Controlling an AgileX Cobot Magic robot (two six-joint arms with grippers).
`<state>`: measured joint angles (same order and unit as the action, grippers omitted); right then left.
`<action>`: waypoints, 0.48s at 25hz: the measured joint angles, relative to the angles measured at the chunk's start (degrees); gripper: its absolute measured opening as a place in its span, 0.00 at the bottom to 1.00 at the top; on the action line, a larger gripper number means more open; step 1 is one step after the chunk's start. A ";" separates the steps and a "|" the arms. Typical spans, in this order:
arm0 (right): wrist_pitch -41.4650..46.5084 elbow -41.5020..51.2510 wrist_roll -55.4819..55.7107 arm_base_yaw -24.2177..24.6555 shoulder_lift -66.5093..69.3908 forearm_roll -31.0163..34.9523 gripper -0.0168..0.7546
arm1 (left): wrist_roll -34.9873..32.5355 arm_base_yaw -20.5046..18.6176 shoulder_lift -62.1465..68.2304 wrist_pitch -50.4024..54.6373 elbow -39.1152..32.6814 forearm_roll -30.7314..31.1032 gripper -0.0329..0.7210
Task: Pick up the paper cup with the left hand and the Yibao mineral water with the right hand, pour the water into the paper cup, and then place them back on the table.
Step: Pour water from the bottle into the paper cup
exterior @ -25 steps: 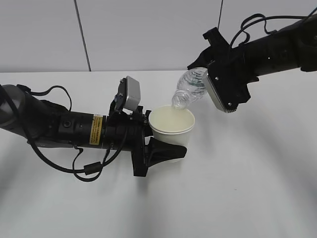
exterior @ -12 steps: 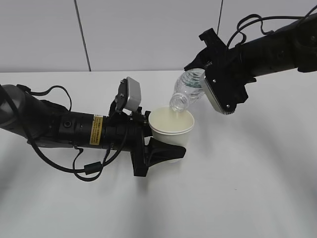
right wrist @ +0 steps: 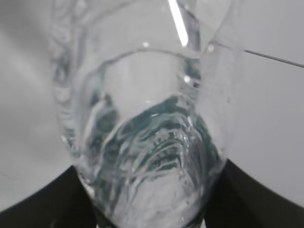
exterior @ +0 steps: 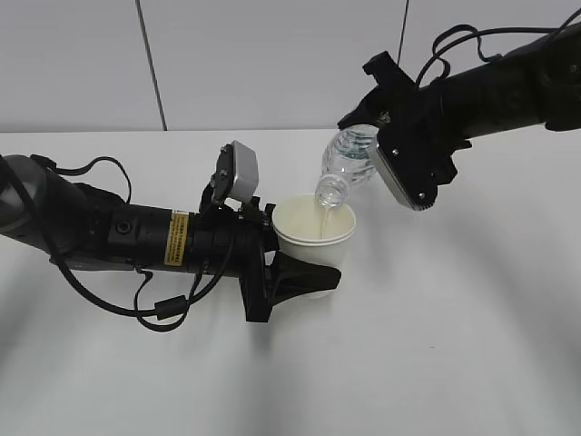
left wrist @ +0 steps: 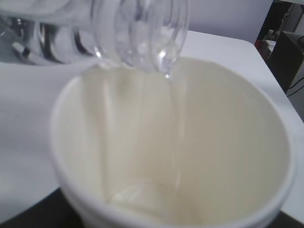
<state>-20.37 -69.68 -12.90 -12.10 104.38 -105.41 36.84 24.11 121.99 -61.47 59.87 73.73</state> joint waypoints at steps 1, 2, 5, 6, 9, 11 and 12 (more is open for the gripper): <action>0.00 -0.24 -0.13 0.00 0.00 0.00 0.60 | 0.04 0.00 0.00 0.00 0.00 0.00 0.59; 0.00 -0.62 -0.13 0.00 0.00 0.00 0.60 | 0.07 0.00 0.00 0.00 0.00 0.00 0.59; 0.00 -1.70 -0.23 0.00 0.00 0.00 0.60 | 0.26 0.00 0.00 0.00 0.00 0.00 0.59; 0.00 -1.97 -0.23 0.00 0.00 0.00 0.60 | 0.32 0.00 0.00 0.00 0.00 0.00 0.59; 0.00 -2.59 -0.33 0.00 0.00 0.00 0.60 | 0.44 0.00 0.00 0.05 0.00 0.00 0.59; 0.00 -2.72 -0.33 0.00 0.00 0.00 0.60 | 0.44 0.00 0.00 0.07 0.00 0.00 0.59; 0.00 -2.70 -0.33 0.00 0.00 0.00 0.60 | 0.44 0.00 0.00 0.07 0.00 0.00 0.59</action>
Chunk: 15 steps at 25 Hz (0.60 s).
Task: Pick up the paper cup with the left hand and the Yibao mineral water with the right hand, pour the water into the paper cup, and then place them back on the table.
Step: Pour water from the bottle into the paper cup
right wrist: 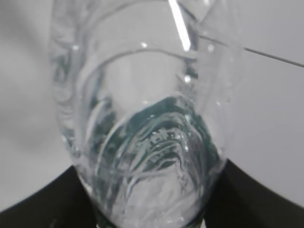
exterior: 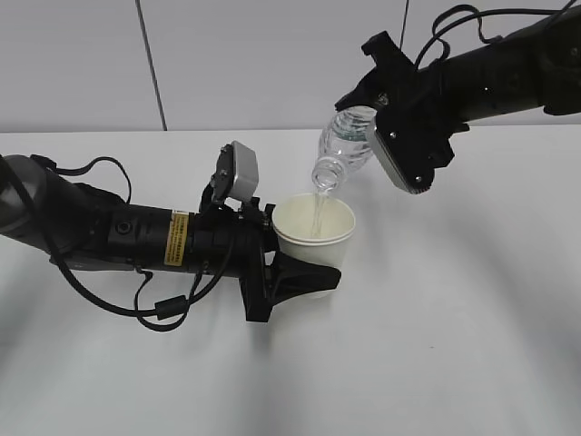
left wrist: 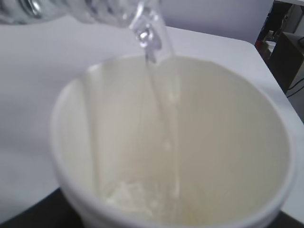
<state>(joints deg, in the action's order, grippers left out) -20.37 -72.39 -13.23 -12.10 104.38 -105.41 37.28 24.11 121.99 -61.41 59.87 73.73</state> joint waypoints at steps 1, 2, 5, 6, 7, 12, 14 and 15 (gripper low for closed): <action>0.00 0.00 0.00 0.00 0.00 0.00 0.60 | 0.00 0.00 0.00 0.00 0.00 0.00 0.59; 0.00 0.00 0.00 0.00 0.00 0.00 0.60 | 0.00 0.00 0.00 0.00 0.00 0.00 0.59; 0.00 0.00 0.00 0.00 0.00 0.00 0.60 | 0.00 0.00 0.00 0.04 0.00 0.00 0.59; 0.00 0.00 0.00 0.00 0.00 0.00 0.60 | 0.00 0.00 0.00 0.04 0.00 0.00 0.59; 0.00 0.00 0.00 0.00 0.00 0.00 0.60 | 0.00 0.00 0.00 0.04 0.00 0.00 0.59; 0.00 0.00 0.00 0.00 0.00 0.00 0.60 | 0.00 0.00 0.00 0.11 0.00 0.00 0.59; 0.00 0.00 0.00 0.00 0.00 0.00 0.60 | 0.00 0.00 0.00 0.11 0.00 0.00 0.59; 0.00 0.00 0.00 0.00 0.00 0.00 0.60 | 0.00 0.00 0.00 0.11 0.00 0.00 0.59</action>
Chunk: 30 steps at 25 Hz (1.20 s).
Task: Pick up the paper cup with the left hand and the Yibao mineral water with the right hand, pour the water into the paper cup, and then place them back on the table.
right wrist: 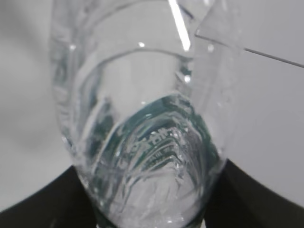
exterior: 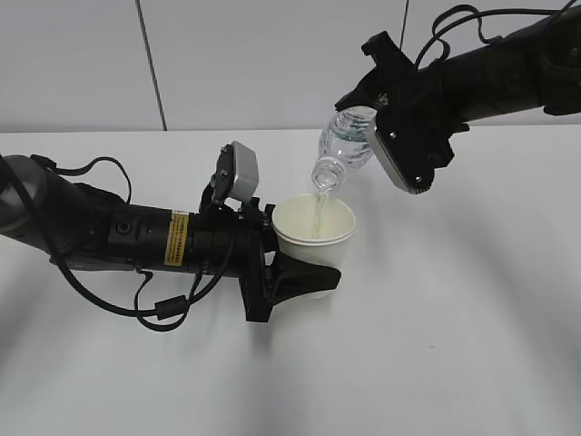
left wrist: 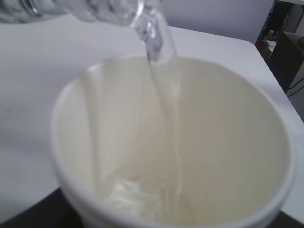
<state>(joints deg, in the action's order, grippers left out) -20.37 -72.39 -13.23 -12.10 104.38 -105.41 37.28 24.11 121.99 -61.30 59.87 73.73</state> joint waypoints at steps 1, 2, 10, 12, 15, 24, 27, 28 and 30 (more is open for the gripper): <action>0.00 0.00 0.00 0.00 0.00 0.00 0.60 | 0.00 0.00 0.00 0.00 0.00 0.00 0.59; 0.00 0.00 0.00 0.00 0.00 0.00 0.60 | 0.00 0.00 0.00 0.00 0.00 0.00 0.59; 0.00 0.00 0.00 0.00 0.00 0.00 0.60 | 0.00 0.00 0.00 0.06 0.00 0.00 0.59; 0.00 0.00 0.00 0.00 0.00 0.00 0.60 | 0.00 0.00 0.00 0.06 0.00 0.00 0.59; 0.00 -0.04 0.00 0.00 0.00 0.00 0.60 | 0.00 0.00 0.00 0.06 0.00 0.00 0.59; 0.00 -1.27 0.00 0.00 0.00 0.00 0.60 | 0.00 0.00 0.00 0.18 0.00 0.00 0.59; -0.10 -1.27 0.00 0.00 0.00 0.00 0.60 | 0.00 0.00 0.00 0.23 0.00 0.00 0.59; -0.10 -1.27 0.00 0.00 0.00 0.00 0.60 | 0.00 0.00 0.00 0.23 0.00 0.00 0.59; -0.10 -1.27 0.00 0.00 0.00 0.00 0.60 | 0.00 0.00 0.00 0.23 0.00 0.00 0.59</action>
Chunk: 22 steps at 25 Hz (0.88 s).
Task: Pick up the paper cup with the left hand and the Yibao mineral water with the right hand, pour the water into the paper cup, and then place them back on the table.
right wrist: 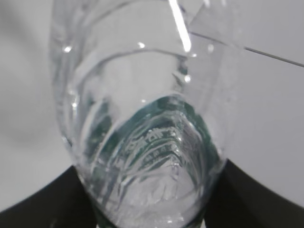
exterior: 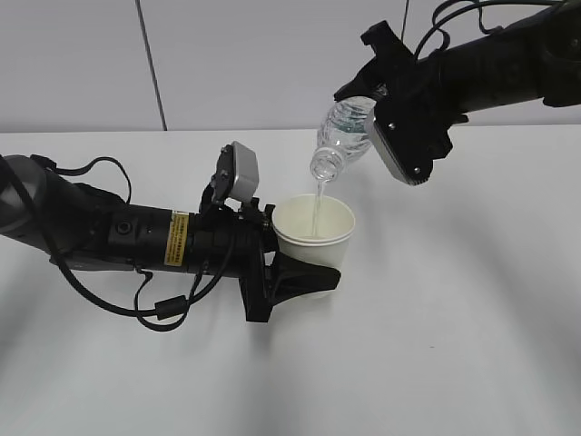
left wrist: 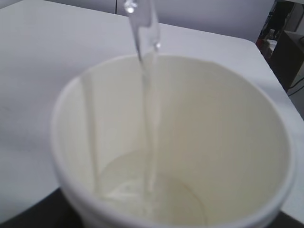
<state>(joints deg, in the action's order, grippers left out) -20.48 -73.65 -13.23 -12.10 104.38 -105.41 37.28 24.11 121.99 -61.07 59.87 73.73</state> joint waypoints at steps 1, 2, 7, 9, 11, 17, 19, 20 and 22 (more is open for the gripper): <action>0.00 0.00 0.00 0.00 0.00 0.00 0.60 | 0.00 0.00 0.00 0.00 0.00 0.00 0.59; 0.00 0.00 0.00 0.00 0.00 0.00 0.60 | 0.00 0.00 0.00 0.00 0.00 0.00 0.59; 0.00 0.00 0.00 0.00 0.00 0.00 0.60 | 0.00 0.00 0.00 0.00 0.00 0.00 0.59; 0.00 0.00 0.00 0.00 0.00 0.00 0.60 | 0.00 0.00 0.00 0.00 0.00 0.00 0.59; 0.00 0.00 0.00 0.00 0.00 0.00 0.60 | 0.00 0.00 0.00 0.00 0.00 0.00 0.59; 0.00 -0.14 -1.31 0.00 0.00 0.00 0.60 | 0.00 0.00 0.00 0.00 0.00 0.00 0.59; 0.00 -0.37 -1.90 0.00 0.00 0.00 0.60 | 0.06 0.00 0.00 0.00 0.00 0.00 0.59; 0.00 -0.46 -2.02 0.00 0.00 0.00 0.60 | 0.06 0.00 0.00 0.00 0.00 0.00 0.59; 0.00 -0.49 -2.16 0.00 0.00 0.00 0.60 | 0.07 0.00 0.00 0.00 0.00 0.00 0.59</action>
<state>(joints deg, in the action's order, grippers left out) -20.48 -74.14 -15.39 -12.10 104.38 -105.41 37.36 24.11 121.99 -61.07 59.87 73.73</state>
